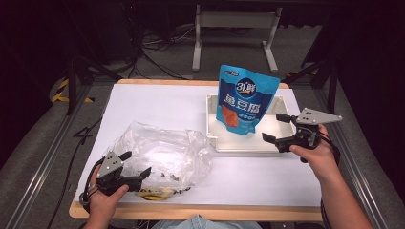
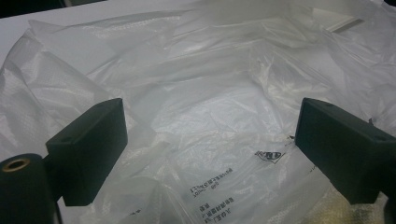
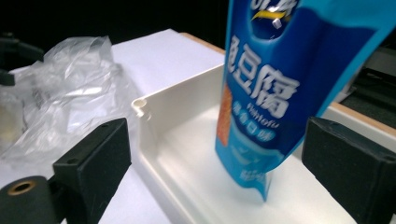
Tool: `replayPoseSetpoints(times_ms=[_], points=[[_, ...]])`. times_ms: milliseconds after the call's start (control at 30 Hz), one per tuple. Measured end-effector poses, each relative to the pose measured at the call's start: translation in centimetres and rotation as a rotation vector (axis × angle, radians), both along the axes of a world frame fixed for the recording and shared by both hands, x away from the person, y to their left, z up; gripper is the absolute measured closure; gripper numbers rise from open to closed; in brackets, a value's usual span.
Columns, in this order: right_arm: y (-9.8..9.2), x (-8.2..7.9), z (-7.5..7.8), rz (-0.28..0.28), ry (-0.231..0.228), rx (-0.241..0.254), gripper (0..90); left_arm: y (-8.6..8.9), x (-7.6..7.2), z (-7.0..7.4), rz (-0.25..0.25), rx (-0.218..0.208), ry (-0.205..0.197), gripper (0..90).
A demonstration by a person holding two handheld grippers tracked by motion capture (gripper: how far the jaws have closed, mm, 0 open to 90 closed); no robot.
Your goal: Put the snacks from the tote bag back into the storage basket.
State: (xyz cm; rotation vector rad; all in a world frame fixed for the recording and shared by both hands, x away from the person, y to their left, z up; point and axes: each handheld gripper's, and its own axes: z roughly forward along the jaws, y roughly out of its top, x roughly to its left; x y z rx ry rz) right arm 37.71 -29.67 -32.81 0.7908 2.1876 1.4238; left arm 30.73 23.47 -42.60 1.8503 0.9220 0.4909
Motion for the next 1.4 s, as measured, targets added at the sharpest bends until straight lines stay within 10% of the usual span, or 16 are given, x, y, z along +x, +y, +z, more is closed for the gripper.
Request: replayPoseSetpoints(times_ms=[867,1400], points=[[2.7,-3.4,-6.0,0.037,0.057,0.014,9.0,0.1,-0.1,0.0,-0.012,0.002,-0.001,10.1],[3.9,-3.8,-10.8,0.038,0.104,-0.121,8.7,0.3,0.1,-0.1,-0.014,0.007,0.002,10.1]])
